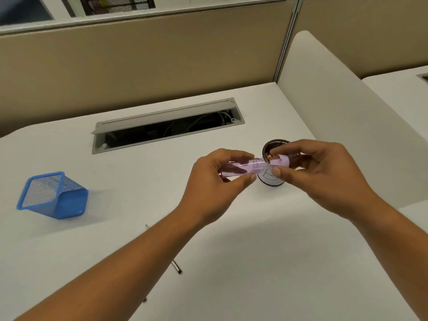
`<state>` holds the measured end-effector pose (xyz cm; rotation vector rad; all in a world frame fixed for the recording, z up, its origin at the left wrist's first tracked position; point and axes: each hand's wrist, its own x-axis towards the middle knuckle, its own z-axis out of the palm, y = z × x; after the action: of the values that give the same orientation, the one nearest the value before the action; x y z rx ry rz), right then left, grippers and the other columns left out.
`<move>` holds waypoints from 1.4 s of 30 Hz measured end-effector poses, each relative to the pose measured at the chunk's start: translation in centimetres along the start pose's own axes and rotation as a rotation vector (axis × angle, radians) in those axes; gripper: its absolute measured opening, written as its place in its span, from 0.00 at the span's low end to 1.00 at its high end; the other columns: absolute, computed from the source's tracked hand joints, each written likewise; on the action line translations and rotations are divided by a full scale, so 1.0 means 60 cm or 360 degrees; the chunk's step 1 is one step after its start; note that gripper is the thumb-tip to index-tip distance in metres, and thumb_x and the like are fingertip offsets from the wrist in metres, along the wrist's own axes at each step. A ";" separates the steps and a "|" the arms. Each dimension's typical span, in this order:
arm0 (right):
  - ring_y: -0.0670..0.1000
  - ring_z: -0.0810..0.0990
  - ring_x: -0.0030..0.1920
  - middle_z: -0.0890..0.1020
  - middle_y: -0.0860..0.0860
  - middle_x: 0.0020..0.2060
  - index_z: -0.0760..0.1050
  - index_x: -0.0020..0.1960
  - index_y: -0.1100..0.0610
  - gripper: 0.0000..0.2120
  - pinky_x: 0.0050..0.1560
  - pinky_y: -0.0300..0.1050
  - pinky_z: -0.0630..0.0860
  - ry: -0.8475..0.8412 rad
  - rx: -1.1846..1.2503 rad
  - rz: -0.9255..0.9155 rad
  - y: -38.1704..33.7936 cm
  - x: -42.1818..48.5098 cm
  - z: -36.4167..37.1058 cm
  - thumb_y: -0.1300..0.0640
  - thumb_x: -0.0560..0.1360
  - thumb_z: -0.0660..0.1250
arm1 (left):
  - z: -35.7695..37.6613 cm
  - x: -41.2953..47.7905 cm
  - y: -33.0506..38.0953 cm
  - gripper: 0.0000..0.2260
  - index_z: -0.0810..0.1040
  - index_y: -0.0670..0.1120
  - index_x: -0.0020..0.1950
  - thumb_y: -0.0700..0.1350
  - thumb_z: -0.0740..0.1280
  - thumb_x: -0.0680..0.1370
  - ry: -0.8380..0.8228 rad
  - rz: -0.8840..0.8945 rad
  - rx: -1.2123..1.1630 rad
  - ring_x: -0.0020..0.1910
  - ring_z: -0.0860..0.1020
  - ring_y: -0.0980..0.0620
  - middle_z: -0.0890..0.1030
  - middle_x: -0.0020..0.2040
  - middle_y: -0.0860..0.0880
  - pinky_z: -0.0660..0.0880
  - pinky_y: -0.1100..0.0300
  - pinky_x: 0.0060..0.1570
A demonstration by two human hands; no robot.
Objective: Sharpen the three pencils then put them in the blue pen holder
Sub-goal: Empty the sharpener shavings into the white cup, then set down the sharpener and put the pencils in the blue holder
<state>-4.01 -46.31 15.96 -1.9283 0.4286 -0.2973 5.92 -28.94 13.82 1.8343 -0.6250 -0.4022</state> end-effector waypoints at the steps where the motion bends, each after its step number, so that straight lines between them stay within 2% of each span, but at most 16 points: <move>1: 0.46 0.84 0.39 0.87 0.49 0.42 0.84 0.50 0.51 0.12 0.36 0.33 0.78 -0.0029 0.0021 -0.0018 -0.010 -0.016 0.008 0.61 0.68 0.78 | -0.010 -0.023 0.003 0.12 0.83 0.54 0.52 0.41 0.76 0.71 0.0001 -0.0009 -0.0044 0.47 0.83 0.60 0.85 0.49 0.57 0.82 0.60 0.43; 4: 0.47 0.86 0.43 0.87 0.46 0.45 0.84 0.51 0.49 0.14 0.42 0.40 0.82 -0.0127 0.0025 -0.0032 -0.036 -0.062 0.036 0.61 0.68 0.78 | -0.036 -0.092 0.005 0.12 0.84 0.52 0.52 0.40 0.76 0.71 0.0034 -0.0026 -0.0145 0.48 0.83 0.53 0.85 0.49 0.55 0.82 0.51 0.47; 7: 0.47 0.86 0.43 0.86 0.44 0.45 0.83 0.51 0.49 0.14 0.41 0.39 0.82 -0.0223 0.0026 -0.0068 -0.056 -0.105 0.069 0.62 0.68 0.77 | -0.062 -0.151 0.005 0.12 0.84 0.54 0.51 0.41 0.76 0.70 0.0094 -0.0020 -0.0193 0.48 0.83 0.51 0.85 0.48 0.55 0.82 0.49 0.47; 14: 0.49 0.87 0.38 0.87 0.45 0.43 0.82 0.49 0.47 0.16 0.40 0.41 0.83 -0.0372 0.0065 -0.0023 -0.095 -0.176 0.148 0.57 0.63 0.80 | -0.125 -0.252 -0.002 0.12 0.84 0.53 0.51 0.41 0.76 0.70 0.0122 -0.0010 -0.0120 0.48 0.83 0.51 0.84 0.47 0.56 0.82 0.52 0.45; 17: 0.52 0.87 0.39 0.87 0.48 0.42 0.81 0.46 0.50 0.16 0.42 0.46 0.85 -0.0409 0.0141 -0.0011 -0.113 -0.195 0.181 0.53 0.59 0.79 | -0.159 -0.289 -0.008 0.13 0.84 0.53 0.52 0.42 0.77 0.70 0.0156 -0.0026 -0.0097 0.48 0.83 0.50 0.85 0.48 0.56 0.82 0.52 0.45; 21: 0.52 0.87 0.41 0.87 0.49 0.42 0.83 0.44 0.53 0.15 0.42 0.45 0.84 -0.0482 0.0155 -0.0084 -0.136 -0.218 0.232 0.54 0.58 0.80 | -0.204 -0.334 -0.020 0.14 0.83 0.56 0.53 0.45 0.78 0.69 0.0202 -0.0109 -0.0110 0.46 0.83 0.52 0.85 0.49 0.57 0.83 0.51 0.41; 22: 0.52 0.87 0.41 0.87 0.49 0.41 0.83 0.44 0.54 0.15 0.41 0.44 0.84 -0.0492 0.0157 -0.0099 -0.141 -0.222 0.244 0.55 0.59 0.80 | -0.215 -0.343 -0.022 0.13 0.83 0.55 0.53 0.45 0.77 0.70 0.0179 -0.0100 -0.0120 0.46 0.83 0.51 0.85 0.49 0.56 0.82 0.52 0.41; 25: 0.54 0.87 0.41 0.87 0.51 0.42 0.83 0.44 0.56 0.15 0.41 0.45 0.84 -0.0521 0.0185 -0.0103 -0.156 -0.232 0.280 0.58 0.59 0.80 | -0.248 -0.371 -0.022 0.09 0.82 0.53 0.53 0.48 0.72 0.73 0.0116 -0.0113 -0.0213 0.41 0.81 0.56 0.82 0.48 0.55 0.78 0.64 0.38; 27: 0.55 0.87 0.41 0.87 0.53 0.42 0.83 0.45 0.58 0.16 0.42 0.46 0.84 -0.0566 0.0255 -0.0086 -0.166 -0.238 0.301 0.59 0.59 0.80 | -0.268 -0.388 -0.027 0.09 0.82 0.51 0.53 0.47 0.70 0.73 0.0145 -0.0136 -0.0295 0.38 0.80 0.57 0.83 0.47 0.55 0.76 0.67 0.37; 32: 0.55 0.87 0.40 0.88 0.54 0.42 0.84 0.47 0.59 0.15 0.40 0.41 0.82 -0.0642 0.0402 -0.0068 -0.189 -0.251 0.349 0.63 0.60 0.78 | -0.311 -0.422 -0.047 0.12 0.83 0.51 0.51 0.45 0.74 0.68 0.0311 -0.0186 -0.0435 0.46 0.84 0.55 0.86 0.48 0.56 0.80 0.65 0.42; 36: 0.52 0.85 0.36 0.88 0.53 0.38 0.85 0.46 0.56 0.14 0.38 0.37 0.80 -0.0625 0.0360 -0.0044 -0.203 -0.260 0.382 0.60 0.60 0.77 | -0.338 -0.444 -0.059 0.12 0.85 0.49 0.49 0.44 0.75 0.66 0.0402 -0.0155 -0.0458 0.46 0.85 0.55 0.87 0.46 0.56 0.81 0.66 0.45; 42: 0.52 0.85 0.38 0.87 0.55 0.40 0.86 0.47 0.56 0.14 0.43 0.41 0.82 -0.0663 0.0350 -0.0024 -0.209 -0.271 0.419 0.58 0.61 0.77 | -0.363 -0.468 -0.078 0.13 0.86 0.48 0.49 0.43 0.76 0.65 0.0473 -0.0186 -0.0498 0.46 0.85 0.53 0.87 0.46 0.54 0.81 0.63 0.46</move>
<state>-6.73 -14.01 17.80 -1.7200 0.0999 0.0502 -3.54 5.57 16.08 1.5919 -0.2358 -0.2781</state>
